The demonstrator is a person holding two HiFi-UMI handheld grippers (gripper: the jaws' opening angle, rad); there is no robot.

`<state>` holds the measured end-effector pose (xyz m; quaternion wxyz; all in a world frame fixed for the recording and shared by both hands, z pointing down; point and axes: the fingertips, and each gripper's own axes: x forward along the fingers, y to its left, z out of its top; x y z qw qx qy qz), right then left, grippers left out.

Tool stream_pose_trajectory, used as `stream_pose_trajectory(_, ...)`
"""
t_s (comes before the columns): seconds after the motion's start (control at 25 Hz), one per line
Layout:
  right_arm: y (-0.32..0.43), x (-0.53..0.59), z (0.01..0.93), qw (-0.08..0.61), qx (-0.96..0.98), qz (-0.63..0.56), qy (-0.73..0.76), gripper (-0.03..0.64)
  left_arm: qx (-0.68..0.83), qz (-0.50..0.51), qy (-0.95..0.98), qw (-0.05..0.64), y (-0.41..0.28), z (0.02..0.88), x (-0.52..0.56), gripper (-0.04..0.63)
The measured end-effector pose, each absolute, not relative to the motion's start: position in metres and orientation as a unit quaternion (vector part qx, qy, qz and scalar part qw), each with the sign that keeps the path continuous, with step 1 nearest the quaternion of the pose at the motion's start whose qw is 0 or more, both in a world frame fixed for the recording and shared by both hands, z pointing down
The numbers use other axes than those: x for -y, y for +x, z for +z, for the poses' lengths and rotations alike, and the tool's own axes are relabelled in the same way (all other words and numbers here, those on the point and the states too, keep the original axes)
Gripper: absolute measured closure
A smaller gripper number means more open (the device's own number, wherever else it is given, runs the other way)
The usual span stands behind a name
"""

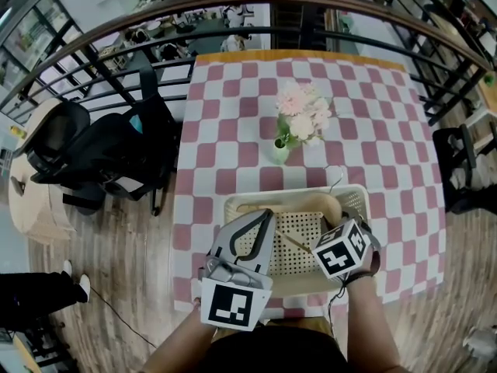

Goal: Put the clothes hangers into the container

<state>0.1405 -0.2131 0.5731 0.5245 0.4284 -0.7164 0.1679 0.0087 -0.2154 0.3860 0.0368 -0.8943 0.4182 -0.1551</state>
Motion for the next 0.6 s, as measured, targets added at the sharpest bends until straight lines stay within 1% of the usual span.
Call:
stream_pose_trajectory(0.28,0.153,0.221,0.58,0.573,0.678,0.125,0.445,0.528,-0.412,-0.154,-0.898,0.03,0.014,0.389,0.214,0.584)
stream_pose_trajectory(0.6,0.164,0.223,0.59,0.6,0.646,0.128,0.454,0.529,-0.407,-0.154,-0.9,0.025,0.018,0.392,0.216,0.584)
